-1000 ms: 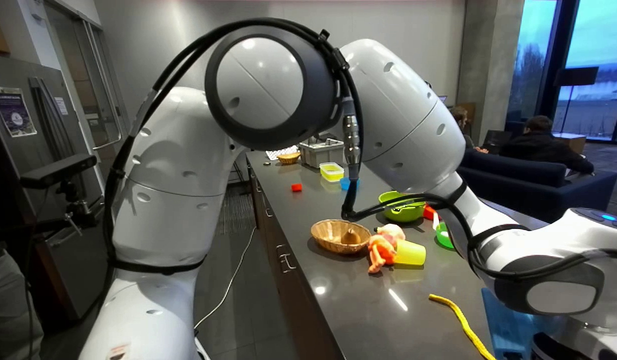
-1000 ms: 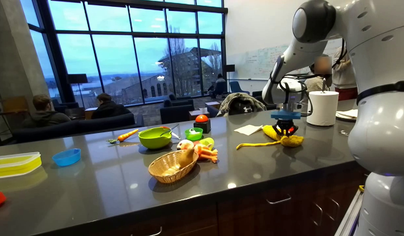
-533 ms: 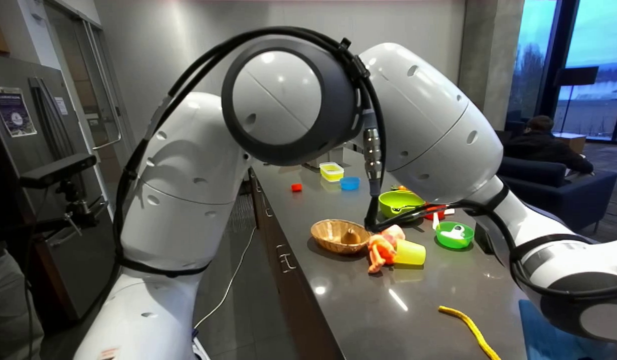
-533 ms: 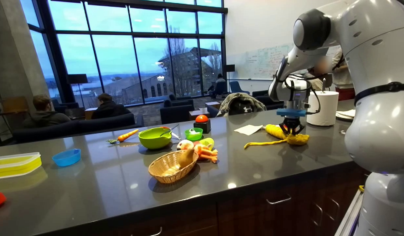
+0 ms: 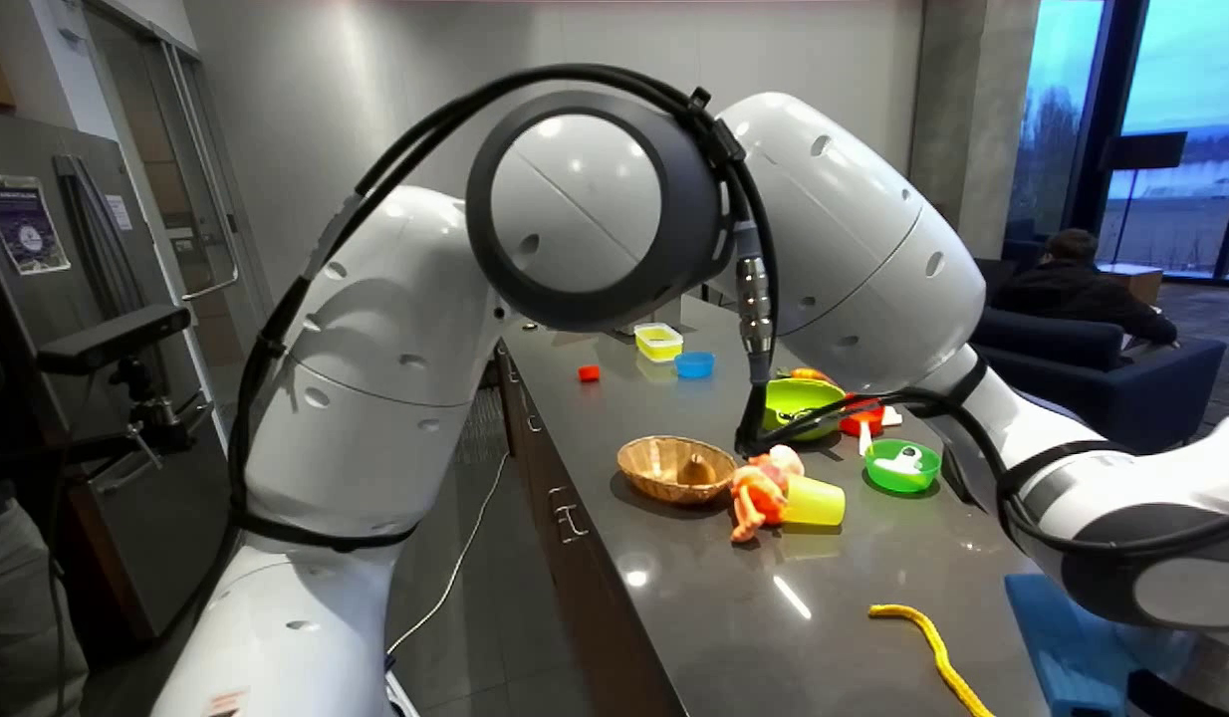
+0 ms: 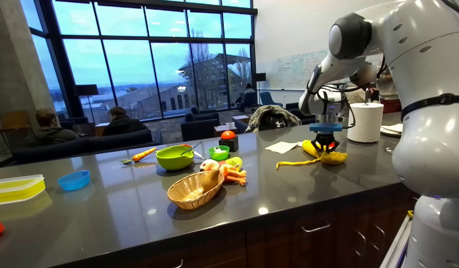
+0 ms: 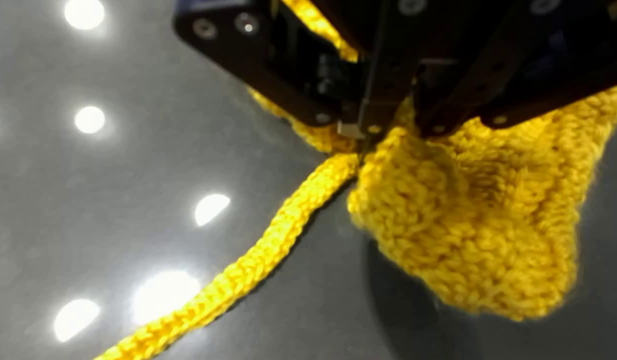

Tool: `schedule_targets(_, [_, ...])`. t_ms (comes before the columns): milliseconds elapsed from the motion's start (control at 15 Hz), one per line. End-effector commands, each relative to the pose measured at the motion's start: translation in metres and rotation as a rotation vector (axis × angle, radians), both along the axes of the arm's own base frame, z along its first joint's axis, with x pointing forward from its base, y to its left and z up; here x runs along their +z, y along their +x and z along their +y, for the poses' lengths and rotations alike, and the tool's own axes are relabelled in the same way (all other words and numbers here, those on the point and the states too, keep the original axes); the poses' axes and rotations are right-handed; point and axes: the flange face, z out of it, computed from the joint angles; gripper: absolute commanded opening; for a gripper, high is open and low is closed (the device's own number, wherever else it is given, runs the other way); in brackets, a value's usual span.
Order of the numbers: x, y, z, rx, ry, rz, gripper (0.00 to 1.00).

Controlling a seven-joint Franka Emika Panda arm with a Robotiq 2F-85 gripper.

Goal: Use the yellow cloth to clean the table

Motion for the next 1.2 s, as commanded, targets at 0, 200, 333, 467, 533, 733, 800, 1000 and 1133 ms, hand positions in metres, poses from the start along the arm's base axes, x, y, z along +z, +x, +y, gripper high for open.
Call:
schedule_targets(0, [-0.03,0.046,0.069,0.198,-0.009,0.028,0.0])
schedule_targets(200, [-0.029,0.085,0.12,0.353,-0.038,0.039,0.0])
schedule_targets(333, [-0.03,0.106,0.156,0.454,-0.054,0.051,0.0])
schedule_targets(467, [-0.029,0.126,0.194,0.549,-0.072,0.059,0.0])
schedule_targets(533, [-0.029,0.135,0.214,0.596,-0.082,0.06,0.0])
schedule_targets(733, [-0.028,0.155,0.276,0.741,-0.107,0.066,0.0])
schedule_targets(800, [-0.03,0.161,0.296,0.783,-0.115,0.067,0.0])
schedule_targets(1000, [-0.031,0.172,0.343,0.886,-0.133,0.067,0.0])
schedule_targets(1133, [-0.031,0.176,0.359,0.928,-0.141,0.064,0.0])
